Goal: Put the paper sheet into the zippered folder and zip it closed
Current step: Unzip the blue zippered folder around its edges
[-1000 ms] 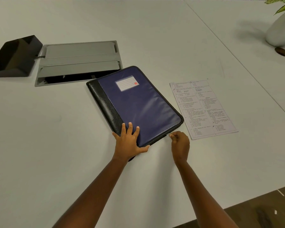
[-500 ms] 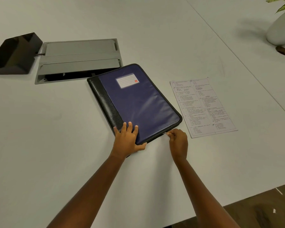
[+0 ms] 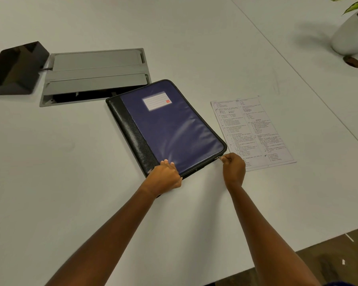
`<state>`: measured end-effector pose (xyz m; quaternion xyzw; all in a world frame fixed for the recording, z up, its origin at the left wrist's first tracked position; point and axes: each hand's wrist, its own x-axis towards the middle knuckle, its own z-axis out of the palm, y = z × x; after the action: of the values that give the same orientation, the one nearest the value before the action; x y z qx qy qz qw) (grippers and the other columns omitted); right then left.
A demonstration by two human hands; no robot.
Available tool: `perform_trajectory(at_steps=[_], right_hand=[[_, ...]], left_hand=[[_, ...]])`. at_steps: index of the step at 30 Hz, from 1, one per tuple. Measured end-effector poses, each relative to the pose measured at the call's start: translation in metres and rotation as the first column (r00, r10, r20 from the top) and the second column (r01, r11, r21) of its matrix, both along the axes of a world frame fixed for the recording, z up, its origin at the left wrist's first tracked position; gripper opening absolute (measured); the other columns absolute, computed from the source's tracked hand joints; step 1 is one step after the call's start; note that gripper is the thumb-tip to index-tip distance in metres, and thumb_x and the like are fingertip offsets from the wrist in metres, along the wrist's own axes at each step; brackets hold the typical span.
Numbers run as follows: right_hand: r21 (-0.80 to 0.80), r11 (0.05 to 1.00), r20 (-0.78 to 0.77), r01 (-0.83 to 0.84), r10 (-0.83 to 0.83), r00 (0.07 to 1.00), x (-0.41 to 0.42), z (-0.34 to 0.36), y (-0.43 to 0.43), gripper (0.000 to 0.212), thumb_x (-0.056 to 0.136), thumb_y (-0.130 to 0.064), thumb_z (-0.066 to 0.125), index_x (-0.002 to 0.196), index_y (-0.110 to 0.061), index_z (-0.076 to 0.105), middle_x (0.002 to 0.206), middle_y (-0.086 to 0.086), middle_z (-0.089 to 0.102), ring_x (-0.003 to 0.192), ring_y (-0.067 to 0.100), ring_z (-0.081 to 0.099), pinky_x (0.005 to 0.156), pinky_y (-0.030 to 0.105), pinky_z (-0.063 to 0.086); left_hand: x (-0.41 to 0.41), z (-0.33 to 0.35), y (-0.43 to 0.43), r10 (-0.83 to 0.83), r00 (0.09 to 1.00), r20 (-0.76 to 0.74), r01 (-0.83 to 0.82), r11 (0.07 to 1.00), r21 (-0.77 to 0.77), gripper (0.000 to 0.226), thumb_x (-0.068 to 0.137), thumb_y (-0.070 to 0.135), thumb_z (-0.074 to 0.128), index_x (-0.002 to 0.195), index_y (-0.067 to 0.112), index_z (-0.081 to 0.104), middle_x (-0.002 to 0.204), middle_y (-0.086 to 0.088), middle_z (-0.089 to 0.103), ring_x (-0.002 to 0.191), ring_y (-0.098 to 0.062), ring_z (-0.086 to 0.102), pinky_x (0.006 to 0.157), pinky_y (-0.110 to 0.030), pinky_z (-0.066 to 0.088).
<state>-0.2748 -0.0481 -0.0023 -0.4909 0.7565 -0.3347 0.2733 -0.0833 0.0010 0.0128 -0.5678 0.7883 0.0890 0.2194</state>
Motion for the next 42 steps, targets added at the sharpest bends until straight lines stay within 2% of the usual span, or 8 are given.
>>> perform_trajectory(at_steps=[11, 17, 23, 29, 34, 37, 39, 42], right_hand=[[-0.063, 0.992, -0.009, -0.111, 0.111, 0.994, 0.013, 0.000, 0.015, 0.013, 0.088, -0.002, 0.055, 0.085, 0.006, 0.064, 0.086, 0.022, 0.067, 0.075, 0.023, 0.057, 0.067, 0.026, 0.041], [-0.052, 0.987, 0.002, -0.152, 0.152, 0.988, 0.026, -0.006, 0.026, 0.014, 0.089, -0.005, 0.053, 0.088, 0.004, 0.064, 0.090, 0.022, 0.065, 0.084, 0.029, 0.057, 0.068, 0.025, 0.041], [-0.068, 0.991, 0.053, -0.113, 0.117, 0.992, 0.029, -0.007, 0.030, 0.014, 0.088, -0.003, 0.054, 0.085, 0.006, 0.064, 0.086, 0.022, 0.066, 0.075, 0.019, 0.053, 0.058, 0.011, 0.037], [-0.037, 0.992, 0.063, -0.120, 0.122, 0.991, 0.031, -0.008, 0.031, 0.017, 0.090, -0.004, 0.051, 0.090, 0.008, 0.063, 0.089, 0.024, 0.067, 0.075, 0.020, 0.054, 0.067, 0.024, 0.043], [-0.025, 0.989, 0.049, -0.148, 0.149, 0.988, 0.027, -0.009, 0.031, 0.018, 0.090, -0.006, 0.052, 0.091, 0.007, 0.063, 0.090, 0.023, 0.067, 0.076, 0.019, 0.054, 0.067, 0.023, 0.042], [-0.025, 0.986, 0.038, -0.163, 0.164, 0.986, 0.026, -0.011, 0.033, 0.018, 0.090, -0.008, 0.053, 0.092, 0.007, 0.063, 0.091, 0.024, 0.067, 0.077, 0.021, 0.056, 0.071, 0.025, 0.043], [-0.026, 0.982, 0.013, -0.189, 0.190, 0.982, 0.024, -0.012, 0.034, 0.018, 0.089, -0.009, 0.054, 0.091, 0.006, 0.063, 0.090, 0.023, 0.067, 0.078, 0.027, 0.059, 0.070, 0.026, 0.044], [-0.021, 0.977, -0.015, -0.214, 0.214, 0.977, 0.022, -0.014, 0.034, 0.017, 0.089, -0.010, 0.055, 0.093, 0.004, 0.064, 0.092, 0.022, 0.067, 0.081, 0.026, 0.059, 0.072, 0.026, 0.045]], left_hand=[[0.001, 0.001, -0.003, 0.034, 0.999, -0.010, -0.034, 0.998, 0.047, 0.060, 0.103, 0.031, 0.022, 0.139, -0.016, 0.017, 0.145, -0.039, 0.024, 0.136, -0.046, 0.029, 0.107, -0.047, 0.036], [0.000, 0.003, -0.004, 0.049, 0.999, -0.023, -0.048, 0.997, 0.061, 0.060, 0.102, 0.031, 0.024, 0.140, -0.015, 0.016, 0.147, -0.038, 0.022, 0.137, -0.046, 0.027, 0.109, -0.047, 0.033], [0.000, 0.002, -0.005, 0.026, 0.999, -0.028, -0.025, 0.998, 0.051, 0.059, 0.102, 0.030, 0.023, 0.140, -0.015, 0.016, 0.146, -0.038, 0.023, 0.137, -0.046, 0.028, 0.110, -0.047, 0.033], [-0.002, -0.001, -0.004, -0.001, 1.000, -0.023, 0.002, 1.000, 0.022, 0.056, 0.103, 0.025, 0.023, 0.137, -0.019, 0.021, 0.143, -0.040, 0.029, 0.133, -0.049, 0.032, 0.107, -0.050, 0.036], [-0.011, -0.010, 0.003, 0.107, 0.992, -0.070, -0.112, 0.992, -0.066, 0.064, 0.101, 0.040, 0.024, 0.140, -0.011, 0.023, 0.145, -0.036, 0.030, 0.135, -0.042, 0.034, 0.102, -0.044, 0.044], [-0.025, -0.013, -0.002, 0.138, 0.979, -0.152, -0.156, 0.981, -0.118, 0.062, 0.101, 0.040, 0.026, 0.141, -0.008, 0.023, 0.148, -0.031, 0.029, 0.137, -0.038, 0.032, 0.105, -0.040, 0.041], [-0.035, -0.013, -0.008, 0.143, 0.971, -0.189, -0.172, 0.975, -0.143, 0.061, 0.101, 0.039, 0.029, 0.141, -0.007, 0.024, 0.149, -0.028, 0.028, 0.138, -0.037, 0.032, 0.103, -0.040, 0.043], [-0.047, -0.011, -0.020, 0.134, 0.968, -0.213, -0.169, 0.972, -0.160, 0.059, 0.101, 0.037, 0.031, 0.140, -0.007, 0.026, 0.150, -0.027, 0.029, 0.138, -0.037, 0.033, 0.099, -0.041, 0.047]])
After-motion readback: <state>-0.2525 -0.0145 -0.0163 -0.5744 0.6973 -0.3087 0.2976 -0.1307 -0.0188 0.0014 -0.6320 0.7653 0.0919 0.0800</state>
